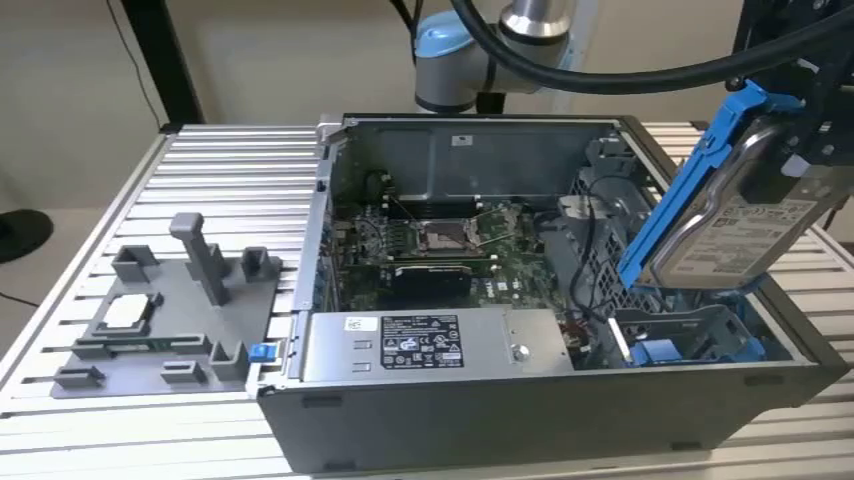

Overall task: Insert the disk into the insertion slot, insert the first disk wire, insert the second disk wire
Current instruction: 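Insert the disk into the insertion slot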

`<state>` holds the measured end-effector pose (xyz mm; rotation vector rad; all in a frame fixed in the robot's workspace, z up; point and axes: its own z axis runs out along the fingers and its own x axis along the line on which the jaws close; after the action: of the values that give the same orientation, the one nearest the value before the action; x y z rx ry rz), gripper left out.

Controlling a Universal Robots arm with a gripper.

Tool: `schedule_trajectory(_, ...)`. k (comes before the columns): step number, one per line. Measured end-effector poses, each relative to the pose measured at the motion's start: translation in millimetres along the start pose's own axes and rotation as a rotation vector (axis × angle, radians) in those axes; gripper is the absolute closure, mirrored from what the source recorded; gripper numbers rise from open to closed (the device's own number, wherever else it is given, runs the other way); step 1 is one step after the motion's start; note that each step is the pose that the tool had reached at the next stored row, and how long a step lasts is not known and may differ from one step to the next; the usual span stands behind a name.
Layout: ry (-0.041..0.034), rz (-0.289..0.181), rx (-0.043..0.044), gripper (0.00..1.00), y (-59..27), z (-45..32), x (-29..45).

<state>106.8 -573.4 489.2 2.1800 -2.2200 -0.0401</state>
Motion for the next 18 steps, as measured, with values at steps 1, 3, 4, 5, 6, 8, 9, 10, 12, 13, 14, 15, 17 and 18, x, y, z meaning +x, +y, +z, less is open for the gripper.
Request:
schedule_trajectory(1, 0.0002, 0.000, 0.0000, 1.00, 0.0, -0.1, 0.1)
schedule_trajectory(3, 0.0003, 0.000, 0.0000, 1.00, 0.0, 0.0, 1.2)
schedule_trajectory(4, -0.0007, 0.000, 0.0000, 1.00, 0.0, 0.4, 2.0)
schedule_trajectory(5, -0.0016, 0.000, 0.0000, 1.00, -0.1, 1.0, 2.8)
schedule_trajectory(6, -0.0023, 0.000, 0.0000, 1.00, -0.2, 2.0, 3.3)
schedule_trajectory(8, -0.0028, 0.000, 0.0002, 1.00, -0.3, 4.6, 4.5)
schedule_trajectory(9, -0.0030, 0.000, 0.0006, 1.00, -0.3, 6.2, 5.2)
schedule_trajectory(10, -0.0033, 0.000, 0.0013, 1.00, -0.5, 8.0, 5.7)
schedule_trajectory(12, -0.0039, 0.000, 0.0051, 1.00, -0.6, 10.9, 5.9)
schedule_trajectory(13, -0.0041, 0.000, 0.0081, 1.00, -0.6, 12.4, 6.0)
schedule_trajectory(14, -0.0042, 0.000, 0.0111, 1.00, -0.7, 13.8, 6.0)
schedule_trajectory(15, -0.0045, 0.000, 0.0139, 1.00, -0.8, 15.1, 6.0)
schedule_trajectory(17, -0.0049, -0.001, 0.0198, 1.00, -0.8, 17.7, 5.9)
schedule_trajectory(18, -0.0049, -0.001, 0.0229, 1.00, -0.9, 18.9, 5.9)
